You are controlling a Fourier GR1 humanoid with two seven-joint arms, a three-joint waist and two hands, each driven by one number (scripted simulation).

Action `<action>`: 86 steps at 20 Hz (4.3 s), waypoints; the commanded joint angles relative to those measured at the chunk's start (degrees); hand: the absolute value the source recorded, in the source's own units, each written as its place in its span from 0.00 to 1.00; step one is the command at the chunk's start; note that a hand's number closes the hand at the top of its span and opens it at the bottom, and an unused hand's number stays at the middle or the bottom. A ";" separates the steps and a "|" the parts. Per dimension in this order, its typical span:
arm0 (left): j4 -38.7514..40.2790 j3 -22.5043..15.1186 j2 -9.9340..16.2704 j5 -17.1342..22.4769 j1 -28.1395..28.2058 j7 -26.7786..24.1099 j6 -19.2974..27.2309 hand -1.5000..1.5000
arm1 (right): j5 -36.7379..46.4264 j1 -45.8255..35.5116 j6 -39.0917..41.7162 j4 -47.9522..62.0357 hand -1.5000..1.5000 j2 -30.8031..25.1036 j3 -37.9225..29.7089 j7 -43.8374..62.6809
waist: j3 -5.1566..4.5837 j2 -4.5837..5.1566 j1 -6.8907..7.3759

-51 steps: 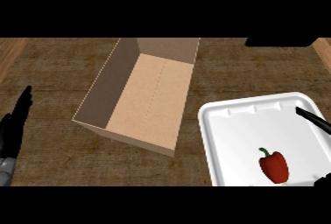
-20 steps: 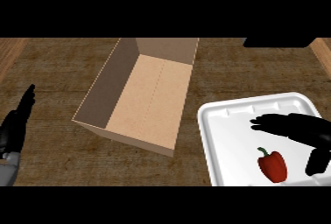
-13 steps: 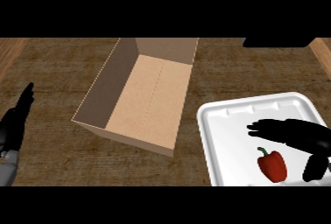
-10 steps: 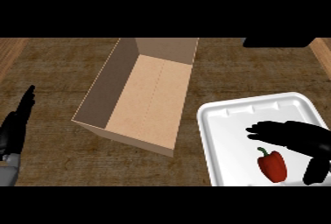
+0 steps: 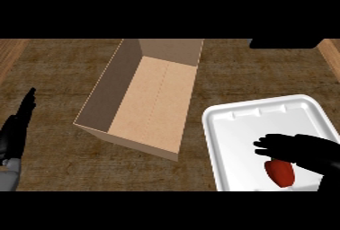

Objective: Pick the bell pepper from the tray and place it in the cardboard box

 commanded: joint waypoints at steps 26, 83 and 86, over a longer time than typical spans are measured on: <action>-1.28 0.77 -4.29 -4.95 -1.53 -0.22 -3.09 0.50 | 9.98 -27.90 -15.55 32.43 1.00 21.96 -15.97 5.89 | 0.16 0.92 3.33; 2.66 3.34 -5.74 -7.44 -8.70 -0.34 -8.49 0.50 | -29.53 -70.03 -27.98 66.78 0.00 47.53 -4.32 30.29 | -0.09 1.68 8.06; 3.74 2.47 -7.80 -8.40 -7.47 -1.75 -6.83 0.50 | -32.09 -68.38 -30.75 65.89 0.00 47.53 -3.76 26.13 | -0.08 1.66 7.23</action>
